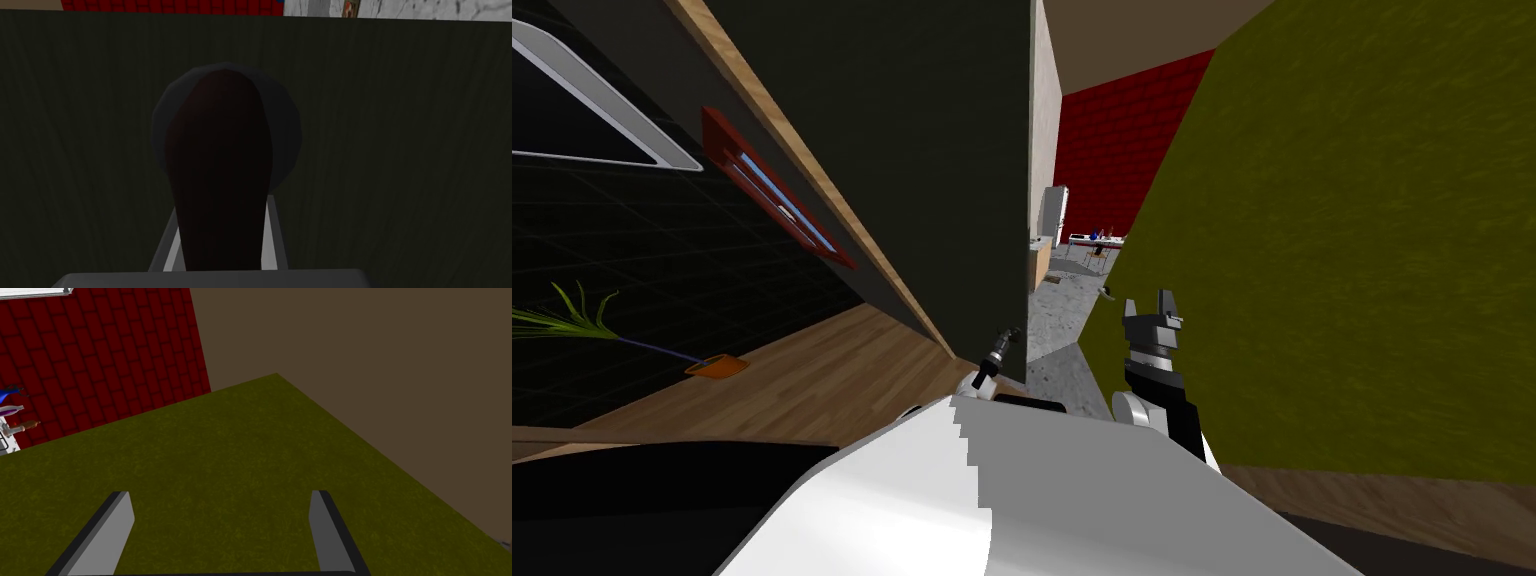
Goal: Push the door open
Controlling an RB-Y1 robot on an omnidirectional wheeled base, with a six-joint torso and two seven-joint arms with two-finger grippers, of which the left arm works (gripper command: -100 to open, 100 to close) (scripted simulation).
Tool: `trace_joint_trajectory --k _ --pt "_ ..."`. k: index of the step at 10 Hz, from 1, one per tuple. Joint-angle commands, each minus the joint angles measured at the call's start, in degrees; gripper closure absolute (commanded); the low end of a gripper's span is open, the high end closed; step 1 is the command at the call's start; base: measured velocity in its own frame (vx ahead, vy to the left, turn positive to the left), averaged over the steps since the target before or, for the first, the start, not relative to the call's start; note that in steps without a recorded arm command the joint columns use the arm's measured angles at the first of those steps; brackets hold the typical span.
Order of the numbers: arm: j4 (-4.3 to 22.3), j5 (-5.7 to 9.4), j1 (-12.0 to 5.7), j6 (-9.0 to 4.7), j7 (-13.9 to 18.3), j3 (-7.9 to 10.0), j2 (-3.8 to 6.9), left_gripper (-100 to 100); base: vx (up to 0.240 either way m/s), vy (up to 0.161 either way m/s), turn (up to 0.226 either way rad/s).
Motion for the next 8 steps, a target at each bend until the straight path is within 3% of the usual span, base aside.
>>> trace_joint_trajectory --k 1,3,4,5,8 --pt "-0.75 0.52 -0.33 0.20 -0.59 1.15 0.51 100 0.188 -0.087 0.060" --pt "-0.75 0.52 -0.33 0.20 -0.59 1.15 0.51 100 0.104 -0.033 0.001" --pt "-0.63 1.12 -0.43 0.26 -1.38 2.40 0.75 100 0.129 -0.037 0.098" --pt "-0.63 1.12 -0.43 0.26 -1.38 2.40 0.75 100 0.141 -0.069 0.040" --pt "-0.42 2.17 -0.60 0.35 -2.77 4.61 0.95 100 0.160 -0.093 0.076"
